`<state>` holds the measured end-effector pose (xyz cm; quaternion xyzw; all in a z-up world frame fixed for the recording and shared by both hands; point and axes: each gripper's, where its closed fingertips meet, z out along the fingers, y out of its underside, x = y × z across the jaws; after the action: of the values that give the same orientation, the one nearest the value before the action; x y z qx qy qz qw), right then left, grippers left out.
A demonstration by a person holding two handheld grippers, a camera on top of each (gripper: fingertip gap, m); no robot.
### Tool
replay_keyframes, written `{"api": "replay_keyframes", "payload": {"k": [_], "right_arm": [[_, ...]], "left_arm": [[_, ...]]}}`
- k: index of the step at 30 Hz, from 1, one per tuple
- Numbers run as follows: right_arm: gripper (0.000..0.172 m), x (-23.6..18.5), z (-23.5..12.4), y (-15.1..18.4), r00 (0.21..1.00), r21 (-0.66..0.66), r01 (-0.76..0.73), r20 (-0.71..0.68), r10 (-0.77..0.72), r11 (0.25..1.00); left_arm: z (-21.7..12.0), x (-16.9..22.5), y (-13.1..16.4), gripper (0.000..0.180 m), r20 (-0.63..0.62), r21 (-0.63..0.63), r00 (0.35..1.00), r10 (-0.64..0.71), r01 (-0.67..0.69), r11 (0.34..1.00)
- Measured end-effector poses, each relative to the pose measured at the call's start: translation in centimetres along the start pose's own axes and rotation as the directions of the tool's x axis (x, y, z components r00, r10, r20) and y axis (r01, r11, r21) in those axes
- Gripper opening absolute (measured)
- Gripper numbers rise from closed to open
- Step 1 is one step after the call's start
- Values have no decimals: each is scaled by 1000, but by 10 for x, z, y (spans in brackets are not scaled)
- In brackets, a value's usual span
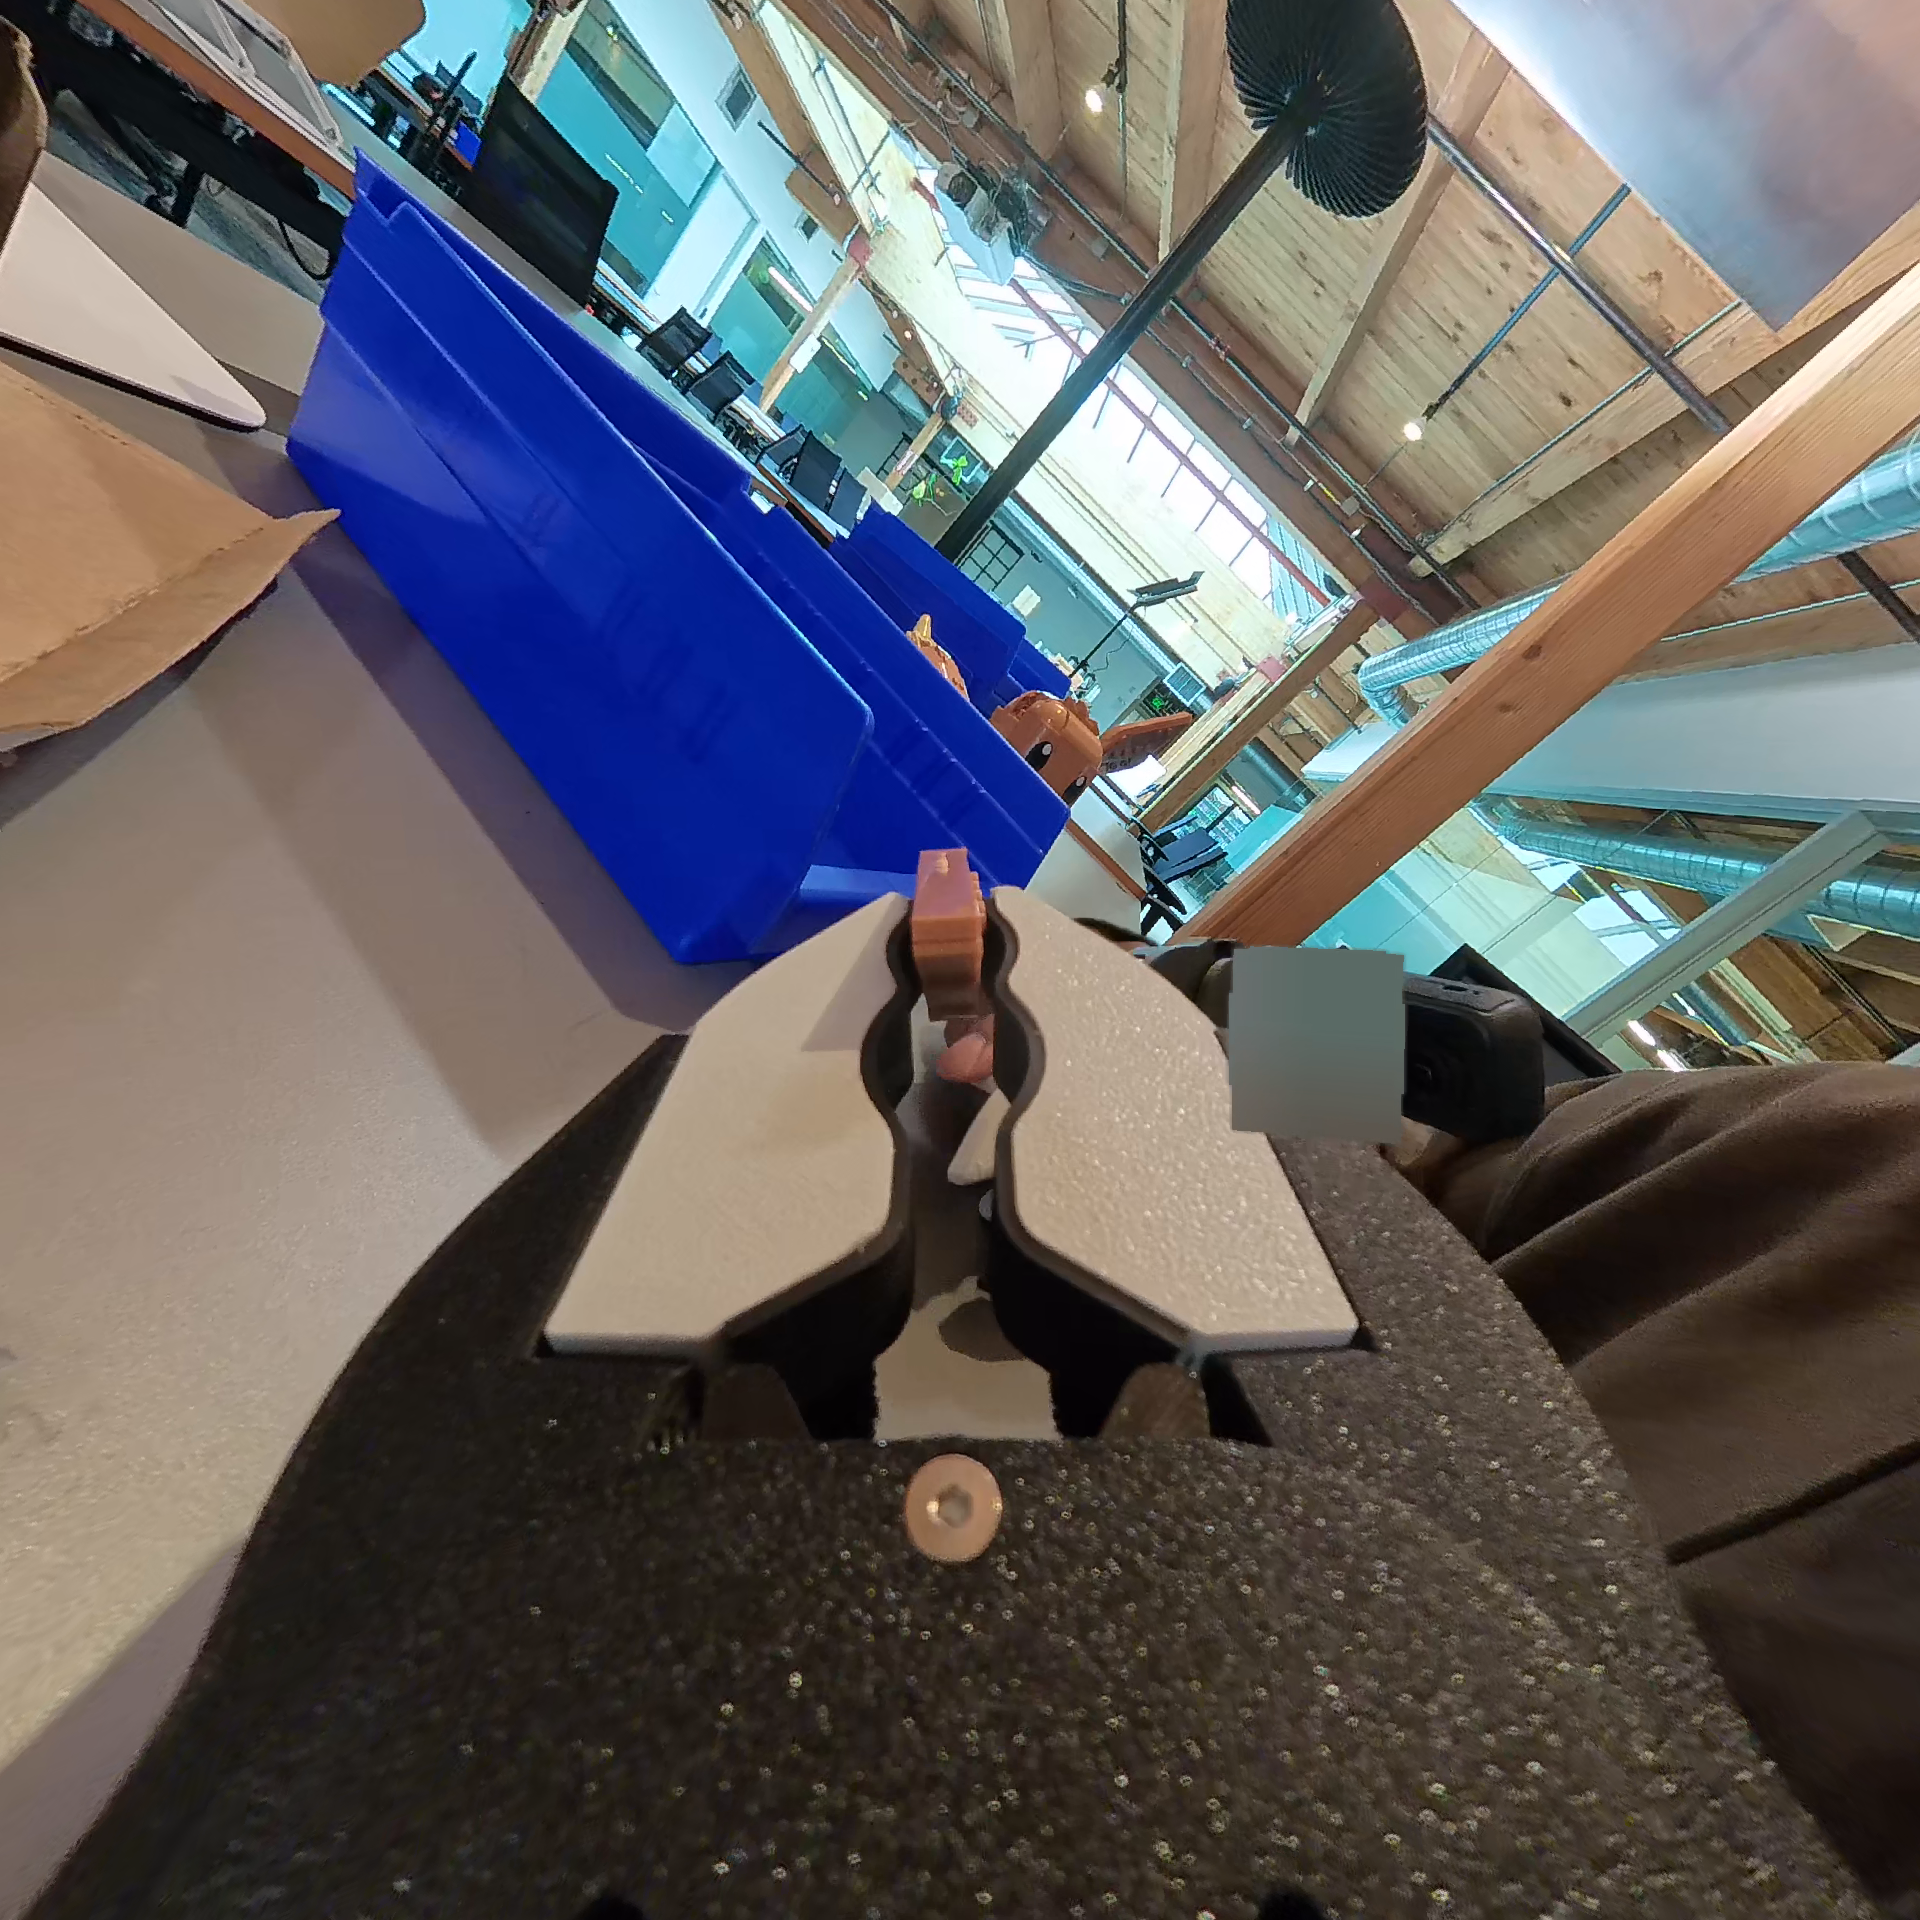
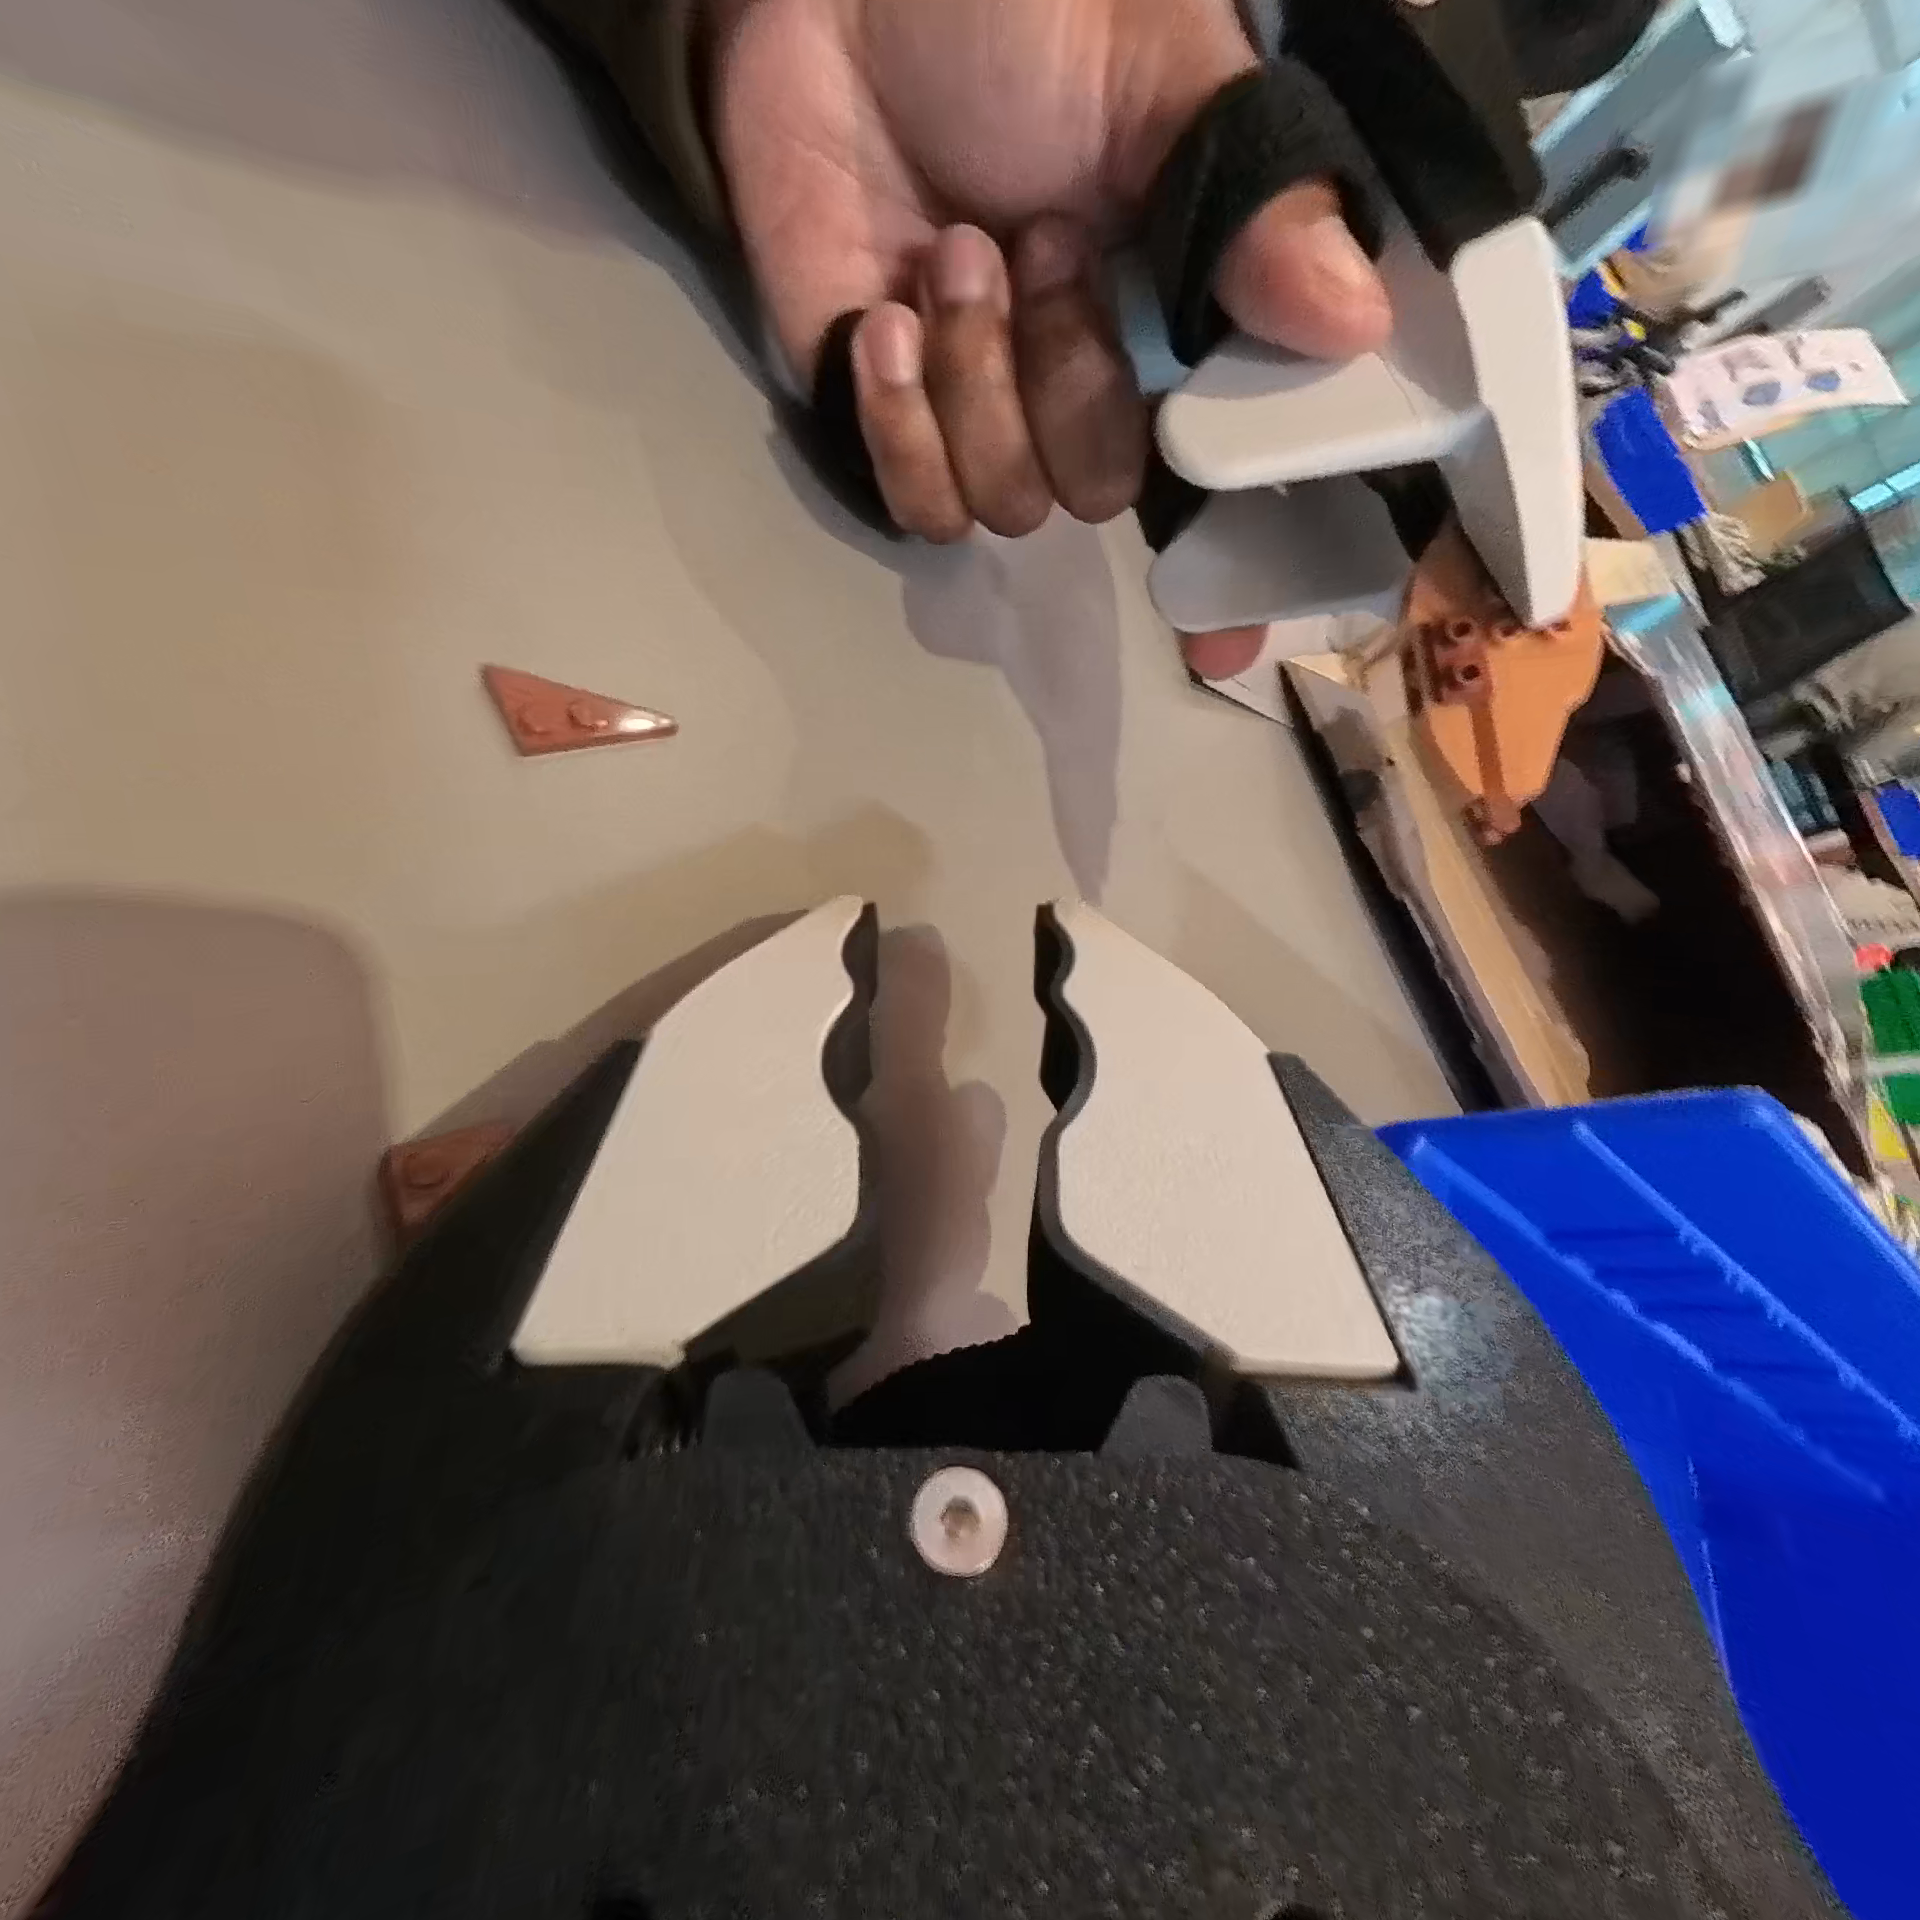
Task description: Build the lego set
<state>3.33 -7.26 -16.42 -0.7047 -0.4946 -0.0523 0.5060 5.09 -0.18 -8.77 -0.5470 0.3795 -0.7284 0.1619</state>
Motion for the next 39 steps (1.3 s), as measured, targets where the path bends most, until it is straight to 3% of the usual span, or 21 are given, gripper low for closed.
{"api": "replay_keyframes", "payload": {"k": [4,6,9,18,24,33,36,39], "right_arm": [[30,-17,0,-15,977,21,98,191,-100,995],[30,-36,0,-19,921,5,131,369,-123,991],[32,-50,5,-19,832,-20,209,529,-167,978],[24,-64,18,-33,701,31,206,692,-170,978],[11,-71,18,-35,685,-27,163,723,-93,986],[8,-69,20,-36,782,-66,146,618,-74,987],[8,-58,22,-30,840,-87,143,538,-74,986],[8,-24,24,-29,926,-100,104,373,-59,990]], "left_arm": [[0,1,1,10,0,-5,1000,9,-9,1000],[1,1,1,10,0,-6,1000,12,-12,1000],[1,1,2,10,0,-9,1000,15,-15,1000],[-2,-5,-4,10,11,3,1000,10,-10,1000],[-2,-4,-3,10,9,0,1000,14,-14,1000],[-3,-5,-6,10,-8,11,1000,-26,27,1000],[-4,-6,-8,10,-25,22,996,-87,87,996],[-4,-6,-8,10,-47,34,987,-152,154,988]]}}
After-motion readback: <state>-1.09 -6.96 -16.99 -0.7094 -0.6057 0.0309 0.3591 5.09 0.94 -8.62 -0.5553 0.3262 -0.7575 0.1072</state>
